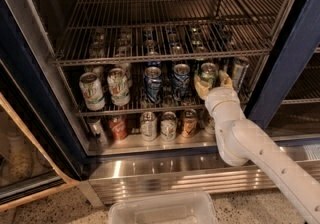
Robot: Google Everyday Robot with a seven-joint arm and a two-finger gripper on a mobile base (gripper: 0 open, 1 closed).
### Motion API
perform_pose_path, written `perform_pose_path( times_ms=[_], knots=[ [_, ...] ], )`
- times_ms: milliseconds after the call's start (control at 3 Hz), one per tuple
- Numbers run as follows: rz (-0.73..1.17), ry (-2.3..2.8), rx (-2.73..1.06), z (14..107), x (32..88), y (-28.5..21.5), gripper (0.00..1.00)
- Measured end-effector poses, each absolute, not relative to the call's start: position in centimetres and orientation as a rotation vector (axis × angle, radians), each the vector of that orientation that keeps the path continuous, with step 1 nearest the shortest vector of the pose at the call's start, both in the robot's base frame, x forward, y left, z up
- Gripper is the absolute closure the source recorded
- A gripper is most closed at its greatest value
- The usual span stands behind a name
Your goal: Pick green can from middle shelf of fridge
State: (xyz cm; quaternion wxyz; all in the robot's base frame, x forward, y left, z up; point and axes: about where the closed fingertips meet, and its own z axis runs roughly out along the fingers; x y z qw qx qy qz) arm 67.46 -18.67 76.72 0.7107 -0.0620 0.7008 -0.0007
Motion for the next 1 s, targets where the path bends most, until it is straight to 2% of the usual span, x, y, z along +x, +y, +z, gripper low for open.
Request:
perform_pose_path(
  times_ms=[1000],
  knots=[
    [-0.026, 1.573, -0.094, 76.08, 68.92, -20.08, 0.43]
  ],
)
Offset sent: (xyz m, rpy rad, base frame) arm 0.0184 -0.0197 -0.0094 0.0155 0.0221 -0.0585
